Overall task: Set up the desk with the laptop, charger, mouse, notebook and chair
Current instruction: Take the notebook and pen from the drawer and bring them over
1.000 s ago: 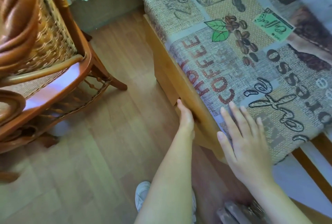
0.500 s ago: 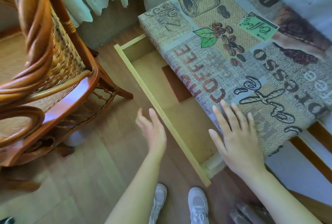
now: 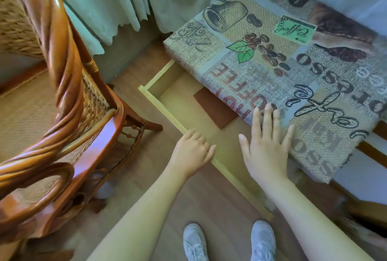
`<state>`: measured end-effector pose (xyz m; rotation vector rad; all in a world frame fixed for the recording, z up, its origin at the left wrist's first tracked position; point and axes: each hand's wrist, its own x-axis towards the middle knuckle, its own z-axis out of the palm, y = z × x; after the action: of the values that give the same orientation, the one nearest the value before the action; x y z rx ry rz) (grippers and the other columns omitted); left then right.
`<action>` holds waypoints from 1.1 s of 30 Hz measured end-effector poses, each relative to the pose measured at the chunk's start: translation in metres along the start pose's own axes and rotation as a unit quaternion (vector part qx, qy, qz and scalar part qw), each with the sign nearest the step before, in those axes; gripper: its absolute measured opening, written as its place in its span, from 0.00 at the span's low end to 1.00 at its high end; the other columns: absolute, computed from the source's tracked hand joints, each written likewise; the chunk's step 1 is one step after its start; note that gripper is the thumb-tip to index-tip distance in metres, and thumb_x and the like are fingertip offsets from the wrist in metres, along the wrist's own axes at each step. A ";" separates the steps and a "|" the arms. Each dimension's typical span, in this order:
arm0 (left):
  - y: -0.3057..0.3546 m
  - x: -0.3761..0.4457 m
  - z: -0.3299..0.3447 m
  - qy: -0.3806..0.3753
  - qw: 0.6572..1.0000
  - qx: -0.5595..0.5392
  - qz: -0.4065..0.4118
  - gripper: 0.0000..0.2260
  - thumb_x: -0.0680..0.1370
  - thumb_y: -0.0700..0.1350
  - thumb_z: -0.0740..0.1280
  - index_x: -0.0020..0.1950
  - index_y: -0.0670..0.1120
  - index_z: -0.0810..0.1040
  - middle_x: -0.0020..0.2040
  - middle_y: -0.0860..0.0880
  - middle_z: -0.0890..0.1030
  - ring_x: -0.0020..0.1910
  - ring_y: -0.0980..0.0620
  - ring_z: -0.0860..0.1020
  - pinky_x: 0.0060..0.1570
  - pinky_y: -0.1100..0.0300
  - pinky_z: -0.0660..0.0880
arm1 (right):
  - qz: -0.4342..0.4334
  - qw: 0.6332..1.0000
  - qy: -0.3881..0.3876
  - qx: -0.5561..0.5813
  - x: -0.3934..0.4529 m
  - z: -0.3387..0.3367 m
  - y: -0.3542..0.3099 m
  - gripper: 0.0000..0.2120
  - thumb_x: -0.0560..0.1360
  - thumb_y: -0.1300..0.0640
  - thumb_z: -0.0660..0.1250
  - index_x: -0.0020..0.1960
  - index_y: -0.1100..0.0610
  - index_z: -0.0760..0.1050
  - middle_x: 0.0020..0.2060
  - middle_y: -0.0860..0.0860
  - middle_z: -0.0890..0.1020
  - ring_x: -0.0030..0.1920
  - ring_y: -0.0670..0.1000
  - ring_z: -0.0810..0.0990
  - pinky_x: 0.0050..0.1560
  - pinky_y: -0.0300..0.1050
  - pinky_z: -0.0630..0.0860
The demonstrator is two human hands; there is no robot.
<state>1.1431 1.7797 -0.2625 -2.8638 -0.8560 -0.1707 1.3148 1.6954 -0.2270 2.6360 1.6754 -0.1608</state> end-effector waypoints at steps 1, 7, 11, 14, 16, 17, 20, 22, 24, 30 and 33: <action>-0.001 -0.005 0.000 -0.014 1.000 -0.012 -0.002 0.17 0.78 0.50 0.64 0.30 0.49 0.79 0.28 0.51 0.78 0.31 0.49 0.78 0.46 0.59 0.77 | 0.010 1.000 0.000 0.003 0.000 0.001 -0.004 0.34 0.79 0.44 0.52 0.78 0.60 0.45 0.77 0.61 0.48 0.77 0.61 0.46 0.71 0.70 0.48; -0.005 -0.043 0.005 -0.071 0.996 -0.044 -0.018 0.17 0.80 0.51 0.56 0.36 0.49 0.79 0.32 0.52 0.78 0.34 0.50 0.77 0.37 0.58 0.74 | 0.029 1.000 -0.009 0.004 0.001 0.001 -0.012 0.36 0.79 0.43 0.53 0.78 0.60 0.42 0.77 0.61 0.45 0.77 0.61 0.44 0.72 0.70 0.46; 0.000 -0.030 0.002 -0.102 0.992 -0.054 -0.047 0.17 0.78 0.50 0.62 0.31 0.49 0.77 0.28 0.52 0.77 0.31 0.49 0.77 0.33 0.59 0.72 | 0.036 0.999 -0.008 0.009 0.000 0.000 -0.014 0.38 0.78 0.42 0.53 0.77 0.59 0.39 0.77 0.60 0.43 0.77 0.61 0.42 0.73 0.68 0.46; -0.003 -0.020 0.005 -0.117 0.991 -0.043 -0.045 0.17 0.74 0.49 0.70 0.26 0.48 0.74 0.24 0.50 0.77 0.27 0.47 0.76 0.28 0.59 0.70 | 0.044 0.999 0.003 0.027 -0.005 0.002 -0.023 0.40 0.78 0.43 0.57 0.77 0.60 0.40 0.77 0.61 0.43 0.77 0.61 0.43 0.74 0.65 0.45; -0.005 -0.023 0.005 -0.121 0.992 -0.037 -0.028 0.17 0.74 0.49 0.71 0.26 0.48 0.74 0.23 0.50 0.76 0.25 0.47 0.75 0.27 0.59 0.70 | 0.048 0.998 0.014 0.039 -0.011 0.005 -0.028 0.41 0.76 0.44 0.61 0.78 0.60 0.42 0.77 0.61 0.44 0.77 0.61 0.44 0.74 0.64 0.45; -0.006 -0.025 0.005 -0.121 0.992 -0.039 -0.017 0.17 0.73 0.49 0.71 0.26 0.48 0.73 0.23 0.50 0.76 0.25 0.48 0.75 0.27 0.59 0.70 | 0.049 0.997 0.017 0.048 -0.016 0.006 -0.030 0.40 0.76 0.45 0.62 0.78 0.59 0.44 0.77 0.61 0.45 0.77 0.61 0.44 0.74 0.63 0.46; -0.010 -0.023 0.005 -0.129 0.990 -0.054 0.007 0.17 0.72 0.49 0.73 0.25 0.48 0.74 0.23 0.50 0.75 0.24 0.48 0.75 0.25 0.61 0.67 | 0.049 0.993 0.045 0.098 -0.032 0.010 -0.040 0.36 0.75 0.50 0.65 0.77 0.58 0.53 0.77 0.60 0.51 0.77 0.59 0.51 0.73 0.64 0.52; -0.017 -0.010 0.007 -0.181 0.980 -0.085 -0.011 0.15 0.75 0.50 0.68 0.29 0.46 0.76 0.27 0.48 0.78 0.28 0.48 0.77 0.26 0.62 0.63 | 0.042 0.987 0.069 0.139 -0.040 0.019 -0.048 0.31 0.73 0.55 0.67 0.74 0.57 0.61 0.75 0.58 0.60 0.75 0.58 0.60 0.71 0.64 0.56; -0.028 0.007 0.015 -0.247 0.957 -0.140 -0.051 0.14 0.80 0.51 0.58 0.44 0.45 0.79 0.41 0.46 0.82 0.42 0.45 0.80 0.32 0.58 0.69 | 0.075 0.978 0.070 0.180 -0.042 0.030 -0.058 0.28 0.72 0.59 0.69 0.71 0.57 0.67 0.72 0.58 0.67 0.70 0.59 0.68 0.69 0.62 0.62; -0.079 0.052 0.041 -0.207 0.962 -0.173 -0.037 0.35 0.76 0.53 0.64 0.79 0.50 0.51 0.79 0.47 0.54 0.75 0.46 0.56 0.69 0.51 0.60 | 0.295 0.864 0.056 0.403 -0.004 0.064 -0.079 0.28 0.70 0.65 0.69 0.68 0.56 0.67 0.65 0.56 0.70 0.64 0.56 0.71 0.65 0.52 0.69; -0.089 0.073 0.053 -0.197 0.953 -0.207 -0.098 0.41 0.74 0.57 0.67 0.79 0.49 0.47 0.79 0.45 0.51 0.75 0.43 0.56 0.69 0.48 0.61 | 0.410 0.742 0.055 0.528 0.021 0.072 -0.078 0.29 0.71 0.68 0.68 0.70 0.56 0.66 0.64 0.56 0.72 0.56 0.50 0.74 0.61 0.52 0.73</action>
<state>1.1581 1.9012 -0.2937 -3.2554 -1.3211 0.2412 1.2476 1.7426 -0.2975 3.8769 0.1165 -1.2361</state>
